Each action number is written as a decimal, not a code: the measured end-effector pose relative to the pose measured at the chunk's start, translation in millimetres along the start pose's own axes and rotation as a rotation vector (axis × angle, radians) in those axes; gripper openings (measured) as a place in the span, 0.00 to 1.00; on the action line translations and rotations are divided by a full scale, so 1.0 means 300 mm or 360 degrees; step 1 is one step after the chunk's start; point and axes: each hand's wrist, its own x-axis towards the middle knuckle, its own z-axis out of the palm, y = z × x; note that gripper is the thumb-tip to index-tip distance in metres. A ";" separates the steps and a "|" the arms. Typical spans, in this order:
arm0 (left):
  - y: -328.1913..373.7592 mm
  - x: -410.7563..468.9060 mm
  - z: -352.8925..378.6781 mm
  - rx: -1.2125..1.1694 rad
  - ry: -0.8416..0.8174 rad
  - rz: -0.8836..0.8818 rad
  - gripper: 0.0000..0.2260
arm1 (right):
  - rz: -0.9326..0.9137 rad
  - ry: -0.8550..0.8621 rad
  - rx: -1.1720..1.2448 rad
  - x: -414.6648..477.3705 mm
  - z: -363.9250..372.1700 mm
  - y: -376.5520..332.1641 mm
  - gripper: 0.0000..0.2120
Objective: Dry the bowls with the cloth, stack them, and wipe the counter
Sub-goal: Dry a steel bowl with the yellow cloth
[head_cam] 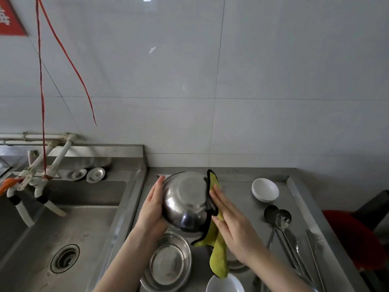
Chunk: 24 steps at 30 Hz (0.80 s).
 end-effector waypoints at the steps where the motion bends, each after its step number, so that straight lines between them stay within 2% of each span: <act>1: -0.005 -0.007 0.002 0.0027 -0.0025 0.0016 0.14 | 0.0061 0.0000 0.0055 0.015 -0.006 0.005 0.26; 3: -0.015 -0.018 0.004 0.0083 -0.0070 0.0041 0.14 | 0.0111 -0.0032 0.0086 0.043 -0.016 0.010 0.23; 7: -0.017 -0.034 0.024 0.0203 -0.0112 0.0014 0.13 | 0.0009 -0.0096 -0.0048 0.088 -0.015 -0.012 0.24; 14: -0.017 -0.015 0.010 0.0138 -0.0008 -0.0044 0.15 | -0.0363 -0.0196 -0.0383 0.028 0.033 -0.041 0.22; 17: -0.014 -0.005 0.012 0.0059 0.0040 -0.0101 0.05 | -0.0194 -0.0031 -0.0282 0.007 0.020 -0.004 0.20; 21: -0.007 -0.016 0.048 0.0143 0.0020 -0.0186 0.10 | 0.0051 0.0181 -0.0186 0.024 -0.005 0.022 0.17; 24: 0.001 -0.012 0.072 0.0037 0.0021 -0.0253 0.11 | 0.0076 0.0120 -0.0181 0.048 -0.017 0.011 0.17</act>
